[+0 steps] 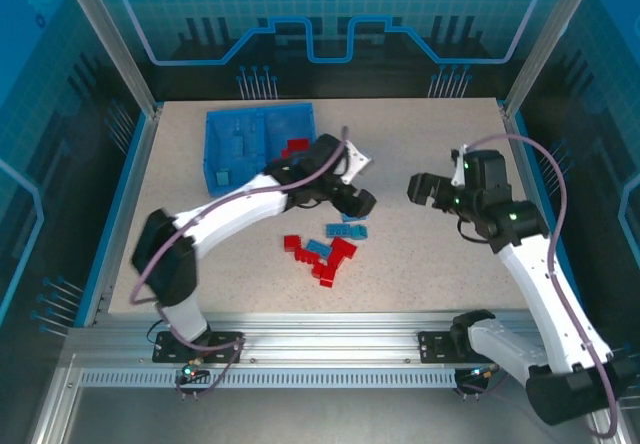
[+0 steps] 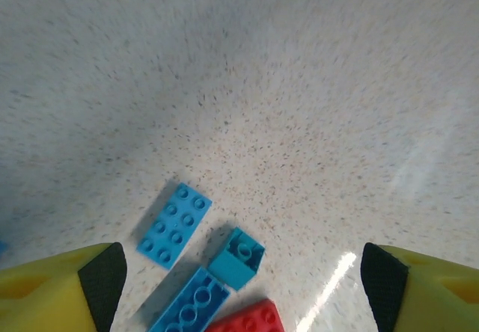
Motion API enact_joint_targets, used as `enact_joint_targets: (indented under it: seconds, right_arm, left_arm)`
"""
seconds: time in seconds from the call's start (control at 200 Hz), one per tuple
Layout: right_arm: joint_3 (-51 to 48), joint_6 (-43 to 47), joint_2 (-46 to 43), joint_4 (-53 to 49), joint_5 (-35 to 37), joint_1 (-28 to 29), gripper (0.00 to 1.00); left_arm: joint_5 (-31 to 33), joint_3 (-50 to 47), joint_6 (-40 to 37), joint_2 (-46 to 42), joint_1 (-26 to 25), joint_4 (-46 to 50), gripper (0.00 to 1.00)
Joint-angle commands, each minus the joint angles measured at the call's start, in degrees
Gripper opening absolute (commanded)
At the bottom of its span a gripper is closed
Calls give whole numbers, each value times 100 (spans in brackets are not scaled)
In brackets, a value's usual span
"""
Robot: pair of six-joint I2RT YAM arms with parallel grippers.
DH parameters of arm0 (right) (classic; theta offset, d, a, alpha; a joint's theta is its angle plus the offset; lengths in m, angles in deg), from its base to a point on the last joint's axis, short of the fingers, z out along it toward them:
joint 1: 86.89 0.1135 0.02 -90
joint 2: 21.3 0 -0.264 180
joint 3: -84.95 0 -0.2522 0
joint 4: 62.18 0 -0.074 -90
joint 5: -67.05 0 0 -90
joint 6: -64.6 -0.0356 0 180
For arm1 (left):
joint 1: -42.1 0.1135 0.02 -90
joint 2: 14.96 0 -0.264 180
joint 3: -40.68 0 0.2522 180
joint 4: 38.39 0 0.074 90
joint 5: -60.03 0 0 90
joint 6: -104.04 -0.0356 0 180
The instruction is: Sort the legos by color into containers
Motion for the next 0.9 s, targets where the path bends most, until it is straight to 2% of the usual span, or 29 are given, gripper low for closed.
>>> enact_joint_targets:
  seconds: [0.0, 0.19, 0.46, 0.63, 0.77, 0.895]
  right_arm:
    - [-300, -427, -445, -448, -322, -62, 100]
    - [-581, -548, -739, -555, -351, -80, 100]
    - [-617, -618, -681, -458, -575, -76, 100]
    - [-575, -614, -671, -475, -641, -80, 100]
    - [-564, -631, -665, -502, -672, -80, 100]
    - [-542, -684, -672, -497, -703, -73, 100]
  left_arm:
    - [487, 622, 33, 855, -51, 820, 86]
    - [551, 1490, -222, 1931, -59, 1217, 86]
    - [906, 2058, -419, 2755, -55, 1481, 80]
    - [1270, 2027, -401, 2934, 1, 1488, 68]
    - [1317, 1941, -395, 2956, 41, 1452, 63]
    - [1251, 1856, -200, 2985, 121, 1408, 48]
